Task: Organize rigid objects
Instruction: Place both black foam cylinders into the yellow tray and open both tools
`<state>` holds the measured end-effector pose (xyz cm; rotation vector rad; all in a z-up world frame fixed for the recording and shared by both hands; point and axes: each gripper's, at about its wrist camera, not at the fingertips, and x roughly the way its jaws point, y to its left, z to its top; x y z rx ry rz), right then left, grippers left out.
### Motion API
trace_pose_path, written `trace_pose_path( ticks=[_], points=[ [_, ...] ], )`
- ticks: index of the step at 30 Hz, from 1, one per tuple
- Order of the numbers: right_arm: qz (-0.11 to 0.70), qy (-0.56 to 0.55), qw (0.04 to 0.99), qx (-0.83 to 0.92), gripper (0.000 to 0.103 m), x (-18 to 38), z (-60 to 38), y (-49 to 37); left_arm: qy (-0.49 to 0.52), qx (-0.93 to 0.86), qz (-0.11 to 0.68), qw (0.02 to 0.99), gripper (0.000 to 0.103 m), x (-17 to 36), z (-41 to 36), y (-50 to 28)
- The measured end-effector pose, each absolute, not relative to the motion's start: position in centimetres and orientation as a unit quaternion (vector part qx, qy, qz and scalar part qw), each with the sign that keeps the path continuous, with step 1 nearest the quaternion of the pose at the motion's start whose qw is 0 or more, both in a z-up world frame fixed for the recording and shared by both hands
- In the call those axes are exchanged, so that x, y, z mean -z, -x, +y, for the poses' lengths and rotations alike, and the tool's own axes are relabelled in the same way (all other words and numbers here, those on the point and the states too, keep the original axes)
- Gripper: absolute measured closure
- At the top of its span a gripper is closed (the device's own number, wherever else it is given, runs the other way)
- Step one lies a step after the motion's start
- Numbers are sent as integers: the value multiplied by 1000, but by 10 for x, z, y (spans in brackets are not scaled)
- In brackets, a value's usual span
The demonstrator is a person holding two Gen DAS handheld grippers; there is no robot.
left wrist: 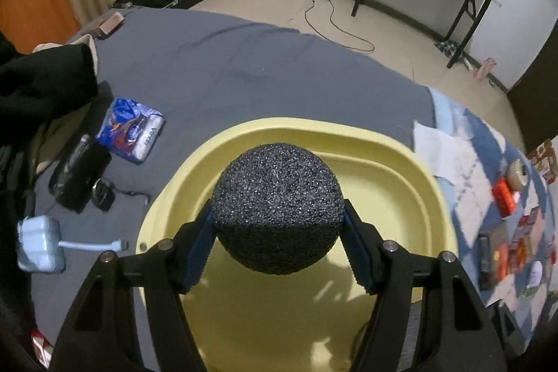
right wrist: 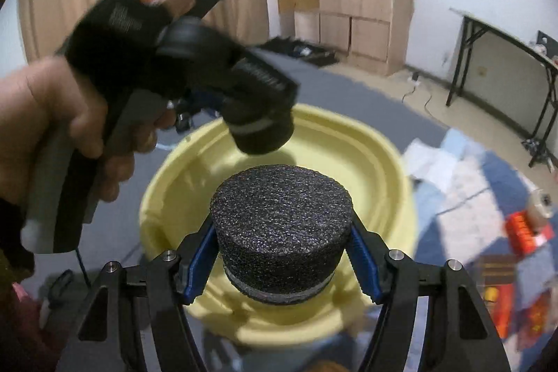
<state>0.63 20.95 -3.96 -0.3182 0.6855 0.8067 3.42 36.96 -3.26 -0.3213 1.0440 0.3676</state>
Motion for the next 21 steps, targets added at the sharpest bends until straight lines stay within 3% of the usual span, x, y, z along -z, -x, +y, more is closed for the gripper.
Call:
trace_pose_path(
  ticks=[8, 10, 11, 12, 21],
  points=[
    [358, 190, 831, -380, 34, 81, 263, -29, 175, -173, 507, 826, 32, 68, 382, -34],
    [371, 195, 828, -372, 24, 84, 269, -38, 173, -186, 500, 828, 14, 66, 380, -29],
    [373, 193, 829, -369, 9, 84, 270, -40, 179, -188, 495, 829, 9, 62, 380, -26],
    [368, 184, 832, -372, 0, 79, 268, -39, 191, -182, 483, 835, 3, 52, 378, -21],
    [316, 95, 901, -281, 0, -8, 142, -19, 204, -110, 468, 853, 0, -25, 281, -24]
  ],
)
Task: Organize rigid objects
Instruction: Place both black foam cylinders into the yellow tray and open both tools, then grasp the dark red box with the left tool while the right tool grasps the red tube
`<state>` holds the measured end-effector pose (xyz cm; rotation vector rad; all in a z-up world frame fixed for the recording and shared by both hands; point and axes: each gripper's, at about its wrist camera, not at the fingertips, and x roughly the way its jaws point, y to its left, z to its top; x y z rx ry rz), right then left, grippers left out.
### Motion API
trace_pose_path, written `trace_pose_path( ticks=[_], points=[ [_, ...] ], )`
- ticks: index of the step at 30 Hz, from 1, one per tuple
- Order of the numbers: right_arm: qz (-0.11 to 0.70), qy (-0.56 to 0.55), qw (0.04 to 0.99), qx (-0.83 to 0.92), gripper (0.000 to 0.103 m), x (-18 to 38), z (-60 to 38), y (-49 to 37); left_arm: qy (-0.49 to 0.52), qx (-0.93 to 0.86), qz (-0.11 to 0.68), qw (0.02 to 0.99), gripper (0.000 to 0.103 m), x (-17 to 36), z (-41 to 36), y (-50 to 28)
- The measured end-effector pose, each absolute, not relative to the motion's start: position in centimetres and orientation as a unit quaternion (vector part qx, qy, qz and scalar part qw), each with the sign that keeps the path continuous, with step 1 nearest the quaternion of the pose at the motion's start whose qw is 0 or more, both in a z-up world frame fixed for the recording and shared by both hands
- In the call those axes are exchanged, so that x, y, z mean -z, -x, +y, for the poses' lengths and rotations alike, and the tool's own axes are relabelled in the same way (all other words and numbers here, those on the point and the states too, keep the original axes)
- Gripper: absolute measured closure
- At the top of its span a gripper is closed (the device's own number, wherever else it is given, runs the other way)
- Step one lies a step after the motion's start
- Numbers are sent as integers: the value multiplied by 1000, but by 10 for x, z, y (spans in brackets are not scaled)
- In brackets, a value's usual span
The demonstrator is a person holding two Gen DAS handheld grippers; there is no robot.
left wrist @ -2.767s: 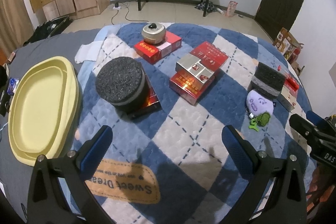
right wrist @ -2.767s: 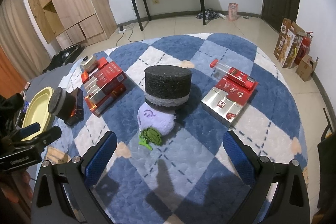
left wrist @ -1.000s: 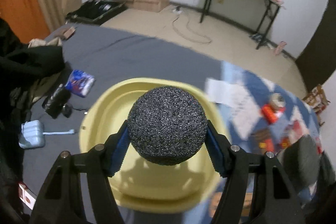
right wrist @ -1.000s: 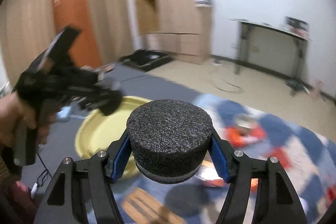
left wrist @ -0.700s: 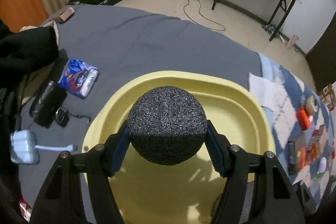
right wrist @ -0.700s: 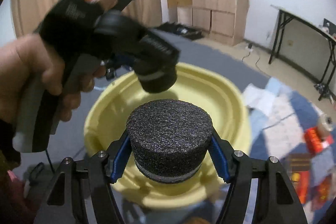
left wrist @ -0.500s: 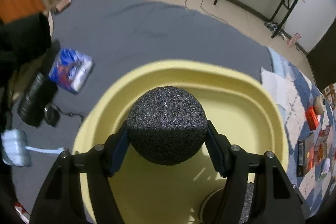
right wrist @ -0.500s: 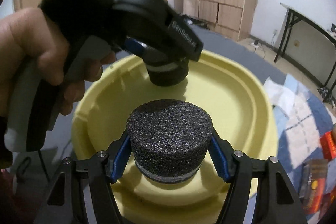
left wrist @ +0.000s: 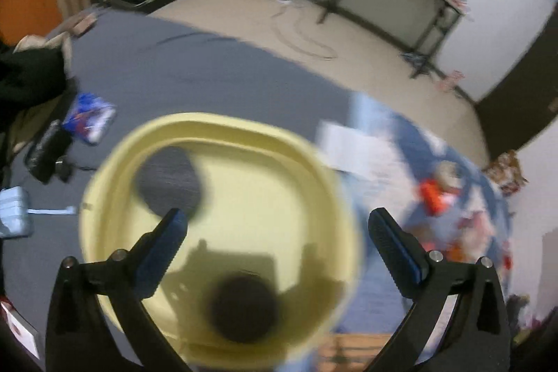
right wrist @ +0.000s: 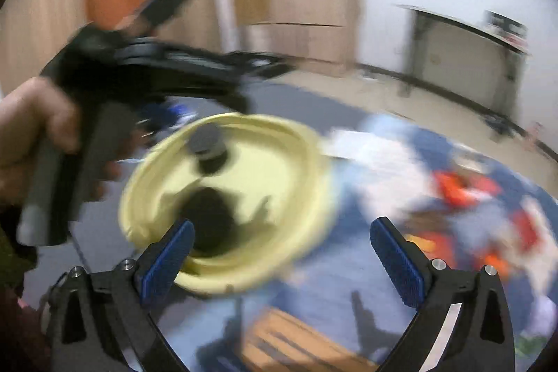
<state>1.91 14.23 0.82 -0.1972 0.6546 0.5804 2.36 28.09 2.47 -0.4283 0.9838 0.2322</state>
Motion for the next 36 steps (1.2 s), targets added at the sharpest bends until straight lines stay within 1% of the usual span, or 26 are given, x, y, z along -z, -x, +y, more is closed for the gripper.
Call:
trace_pose_path(
  ticks=[3, 6, 9, 12, 14, 17, 19, 21, 23, 28, 30, 32, 33, 34, 35, 36],
  points=[
    [313, 57, 929, -190, 0, -26, 59, -19, 183, -80, 471, 859, 0, -41, 220, -35],
    [319, 16, 946, -58, 0, -33, -41, -23, 179, -69, 486, 853, 0, -41, 165, -45],
    [330, -30, 942, 52, 0, -29, -126, -24, 172, -73, 500, 845, 0, -25, 120, -50],
    [346, -91, 927, 113, 0, -12, -177, -27, 170, -75, 517, 836, 0, -2, 92, -57],
    [341, -118, 924, 125, 0, -3, -204, -41, 164, -71, 523, 833, 0, 8, 82, -62],
    [324, -91, 936, 106, 0, -9, -217, -60, 134, -72, 518, 842, 0, 21, 68, -69],
    [325, -69, 939, 83, 1, -5, -222, -77, 124, -72, 528, 837, 0, 32, 63, -76],
    [328, -48, 942, 53, 9, 2, -227, -90, 131, -73, 534, 832, 0, 41, 64, -82],
    [336, -10, 941, 36, 9, 6, -227, -106, 138, -72, 539, 828, 0, 50, 64, -88],
    [362, 33, 931, 3, 11, 27, -243, -126, 124, -61, 540, 830, 0, 61, 57, -95],
    [371, 34, 928, 0, 26, 29, -248, -130, 123, -59, 541, 830, 1, 66, 55, -98],
    [366, 41, 930, 4, 32, 30, -252, -129, 129, -62, 533, 834, 3, 69, 56, -97],
    [362, 42, 931, 1, 39, 29, -253, -128, 129, -62, 525, 839, 9, 68, 57, -97],
    [359, 45, 932, -5, 45, 33, -252, -131, 127, -58, 523, 841, 21, 68, 57, -97],
    [360, 49, 931, -8, 56, 34, -252, -131, 129, -48, 521, 842, 27, 68, 59, -97],
    [363, 52, 930, -15, 64, 35, -255, -131, 131, -47, 520, 843, 36, 68, 60, -97]
  ],
)
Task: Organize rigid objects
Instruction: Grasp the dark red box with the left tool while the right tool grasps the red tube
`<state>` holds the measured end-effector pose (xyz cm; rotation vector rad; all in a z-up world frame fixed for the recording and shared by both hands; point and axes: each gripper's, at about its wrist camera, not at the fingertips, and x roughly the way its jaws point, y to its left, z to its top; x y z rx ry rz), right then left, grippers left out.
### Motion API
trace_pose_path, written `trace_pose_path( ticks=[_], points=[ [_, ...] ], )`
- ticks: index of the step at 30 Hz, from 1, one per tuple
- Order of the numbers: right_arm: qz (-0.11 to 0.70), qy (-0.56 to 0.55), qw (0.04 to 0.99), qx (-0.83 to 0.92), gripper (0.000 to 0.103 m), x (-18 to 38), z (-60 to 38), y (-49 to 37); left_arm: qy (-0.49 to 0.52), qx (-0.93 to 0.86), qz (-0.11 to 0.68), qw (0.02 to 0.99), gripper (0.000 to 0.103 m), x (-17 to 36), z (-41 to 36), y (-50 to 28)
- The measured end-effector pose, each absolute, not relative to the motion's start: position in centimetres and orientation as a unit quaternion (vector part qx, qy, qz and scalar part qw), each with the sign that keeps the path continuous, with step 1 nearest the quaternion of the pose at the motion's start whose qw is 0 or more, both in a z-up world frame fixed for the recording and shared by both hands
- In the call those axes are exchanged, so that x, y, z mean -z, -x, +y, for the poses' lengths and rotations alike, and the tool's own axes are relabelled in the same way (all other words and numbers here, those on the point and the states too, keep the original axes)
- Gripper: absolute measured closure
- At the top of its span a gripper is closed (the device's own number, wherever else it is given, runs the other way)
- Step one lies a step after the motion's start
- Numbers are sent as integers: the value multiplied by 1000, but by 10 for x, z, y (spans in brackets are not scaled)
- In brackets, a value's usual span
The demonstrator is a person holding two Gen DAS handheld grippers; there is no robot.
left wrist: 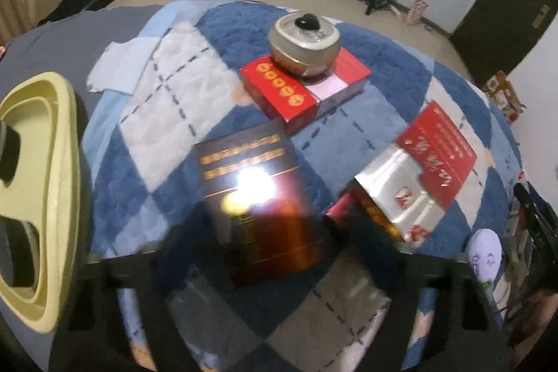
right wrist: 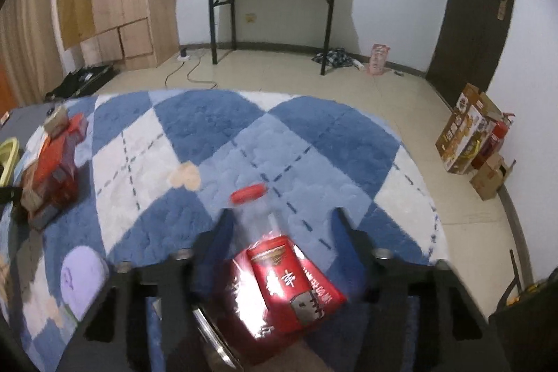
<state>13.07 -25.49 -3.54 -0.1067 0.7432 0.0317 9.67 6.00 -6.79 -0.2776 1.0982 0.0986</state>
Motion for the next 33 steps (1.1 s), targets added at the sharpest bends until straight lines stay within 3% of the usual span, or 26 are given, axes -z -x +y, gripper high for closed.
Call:
trace_pose_path(
  ticks=[3, 14, 21, 28, 33],
  points=[
    [352, 52, 934, -29, 81, 37, -256, -132, 138, -40, 517, 844, 38, 68, 64, -96],
    [308, 10, 951, -15, 81, 30, -291, -100, 133, -42, 498, 856, 39, 36, 81, -79],
    [287, -23, 957, -35, 81, 7, -296, -64, 146, -72, 436, 885, 40, -17, 117, -65],
    [256, 4, 958, -130, 81, -34, -217, -28, 151, -118, 399, 897, 41, -73, 200, -21],
    [247, 18, 940, -236, 81, -54, -121, -14, 173, -168, 403, 883, 41, -68, 274, 23]
  ],
)
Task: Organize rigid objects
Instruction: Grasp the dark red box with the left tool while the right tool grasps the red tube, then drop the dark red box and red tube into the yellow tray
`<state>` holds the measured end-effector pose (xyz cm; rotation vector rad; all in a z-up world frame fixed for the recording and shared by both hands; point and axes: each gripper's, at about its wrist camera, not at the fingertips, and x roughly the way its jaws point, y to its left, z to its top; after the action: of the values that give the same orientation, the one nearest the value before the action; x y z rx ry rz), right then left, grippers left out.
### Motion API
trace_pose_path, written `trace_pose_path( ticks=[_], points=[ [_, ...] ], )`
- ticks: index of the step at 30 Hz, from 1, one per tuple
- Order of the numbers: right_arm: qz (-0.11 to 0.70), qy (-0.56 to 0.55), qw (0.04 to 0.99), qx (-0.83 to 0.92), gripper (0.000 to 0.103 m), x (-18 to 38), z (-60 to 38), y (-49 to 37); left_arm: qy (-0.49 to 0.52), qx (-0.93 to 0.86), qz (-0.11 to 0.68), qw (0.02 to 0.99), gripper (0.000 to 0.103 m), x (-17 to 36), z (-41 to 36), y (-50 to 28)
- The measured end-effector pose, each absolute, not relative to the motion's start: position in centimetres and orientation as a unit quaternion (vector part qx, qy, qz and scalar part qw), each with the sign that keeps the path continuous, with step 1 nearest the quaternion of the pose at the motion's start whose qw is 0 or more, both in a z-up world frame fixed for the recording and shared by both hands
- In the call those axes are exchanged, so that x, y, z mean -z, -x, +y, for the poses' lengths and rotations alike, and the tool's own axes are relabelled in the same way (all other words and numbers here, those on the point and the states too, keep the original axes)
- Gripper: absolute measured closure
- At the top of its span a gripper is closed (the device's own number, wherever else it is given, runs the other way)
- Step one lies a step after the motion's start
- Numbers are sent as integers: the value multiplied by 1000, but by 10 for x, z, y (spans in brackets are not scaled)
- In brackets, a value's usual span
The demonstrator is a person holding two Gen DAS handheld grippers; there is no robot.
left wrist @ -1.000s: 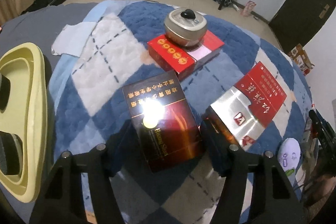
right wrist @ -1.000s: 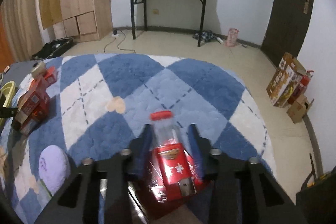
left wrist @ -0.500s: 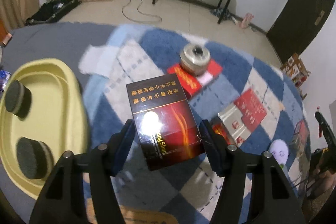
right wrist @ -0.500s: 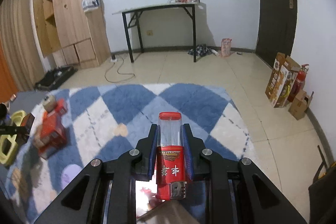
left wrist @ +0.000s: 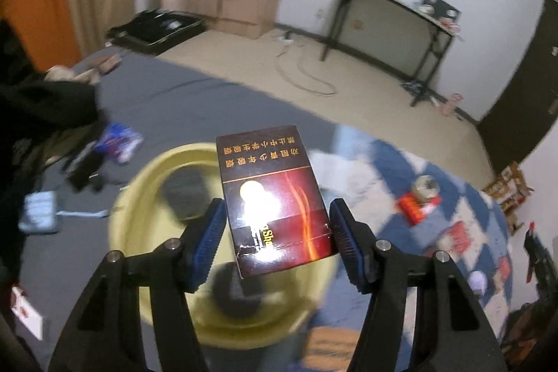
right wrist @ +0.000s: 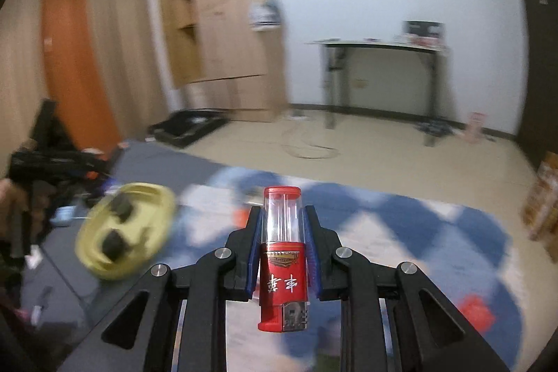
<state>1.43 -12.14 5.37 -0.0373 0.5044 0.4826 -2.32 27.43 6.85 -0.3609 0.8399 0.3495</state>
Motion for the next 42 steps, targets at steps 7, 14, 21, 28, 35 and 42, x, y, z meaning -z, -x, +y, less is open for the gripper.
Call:
trace_pose_path(
  ticks=[7, 14, 21, 28, 35, 42],
  points=[
    [281, 68, 893, -345, 81, -29, 26, -7, 178, -188, 448, 856, 41, -17, 339, 42],
    [340, 137, 844, -392, 81, 36, 126, -2, 168, -167, 461, 855, 41, 1, 365, -6],
    [359, 193, 823, -395, 81, 68, 170, -9, 173, -156, 479, 847, 41, 28, 384, -26],
    [335, 206, 833, -389, 68, 67, 186, -5, 192, -164, 473, 844, 6, 39, 387, -21],
    [308, 143, 869, -361, 0, 45, 168, 15, 193, -155, 417, 875, 0, -12, 370, -5],
    [295, 50, 911, -285, 0, -12, 78, 38, 185, -98, 387, 898, 0, -76, 293, -11]
  ],
)
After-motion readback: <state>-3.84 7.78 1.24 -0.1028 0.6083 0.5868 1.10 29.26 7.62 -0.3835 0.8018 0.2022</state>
